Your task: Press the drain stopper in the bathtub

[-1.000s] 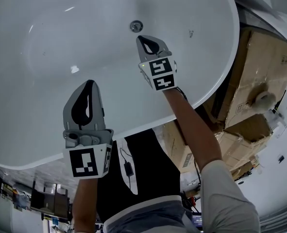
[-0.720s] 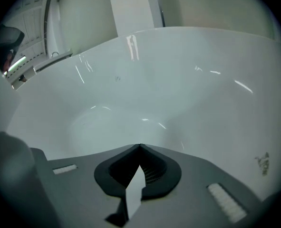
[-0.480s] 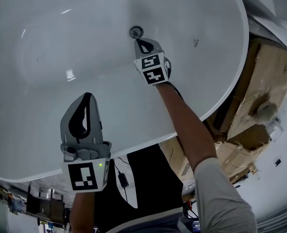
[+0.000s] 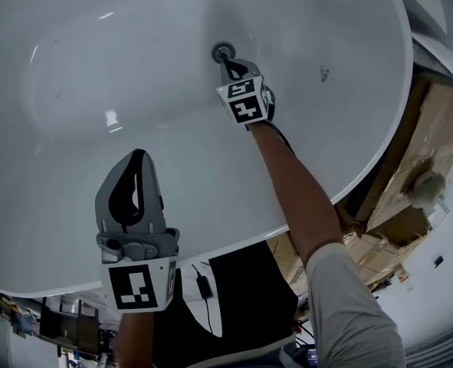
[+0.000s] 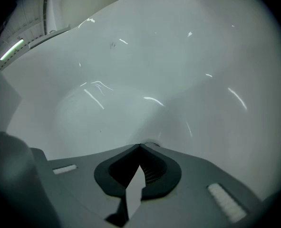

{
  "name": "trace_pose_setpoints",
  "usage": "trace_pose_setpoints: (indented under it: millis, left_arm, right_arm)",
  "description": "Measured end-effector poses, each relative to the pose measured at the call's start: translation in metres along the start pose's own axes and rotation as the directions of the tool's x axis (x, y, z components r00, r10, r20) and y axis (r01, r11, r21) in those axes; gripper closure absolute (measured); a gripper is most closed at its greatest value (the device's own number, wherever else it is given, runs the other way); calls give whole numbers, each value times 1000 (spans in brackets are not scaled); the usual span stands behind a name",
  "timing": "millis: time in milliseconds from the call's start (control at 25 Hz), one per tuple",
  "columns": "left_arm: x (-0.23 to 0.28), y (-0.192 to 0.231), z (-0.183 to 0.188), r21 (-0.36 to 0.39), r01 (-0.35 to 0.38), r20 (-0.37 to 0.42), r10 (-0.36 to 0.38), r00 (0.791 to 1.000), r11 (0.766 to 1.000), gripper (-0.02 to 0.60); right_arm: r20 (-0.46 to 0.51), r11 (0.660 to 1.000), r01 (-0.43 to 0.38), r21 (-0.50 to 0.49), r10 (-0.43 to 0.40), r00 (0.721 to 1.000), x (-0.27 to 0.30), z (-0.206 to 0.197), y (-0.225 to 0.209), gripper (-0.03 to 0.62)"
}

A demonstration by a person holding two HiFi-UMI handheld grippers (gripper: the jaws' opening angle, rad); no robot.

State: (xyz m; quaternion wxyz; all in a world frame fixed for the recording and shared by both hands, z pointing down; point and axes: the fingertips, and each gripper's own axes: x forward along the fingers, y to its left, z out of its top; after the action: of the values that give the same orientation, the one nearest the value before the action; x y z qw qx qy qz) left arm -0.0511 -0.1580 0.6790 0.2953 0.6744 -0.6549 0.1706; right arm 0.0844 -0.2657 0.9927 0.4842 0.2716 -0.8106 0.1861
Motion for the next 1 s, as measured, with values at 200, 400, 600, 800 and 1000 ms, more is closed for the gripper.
trace_pose_setpoints:
  millis: [200,400,600,800,1000]
  left_arm:
    - [4,-1,-7,9,19,-13,-19,1000,1000,581]
    - [6,-6,-14,6,44,-18,-43,999,999,581]
    - [10,-8,-21,-11,68,-16,-68,998,998,581]
    - [12,-3,-27,1,87,-35,-87,996,996,581]
    - [17,0,-31,2,104,-35,-104,994,995,581]
  right_arm:
    - [-18,1000,11,14,-11,1000,18,-7,-6,594]
    - [-46,999,26,27,-25,999,37,-15,-10,595]
    - [-61,995,49,92,-44,997,53,-20,-17,595]
    - [-81,982,50,183,-36,996,64,-20,-19,595]
    - [-89,971,62,229,-43,995,75,-26,-23,595]
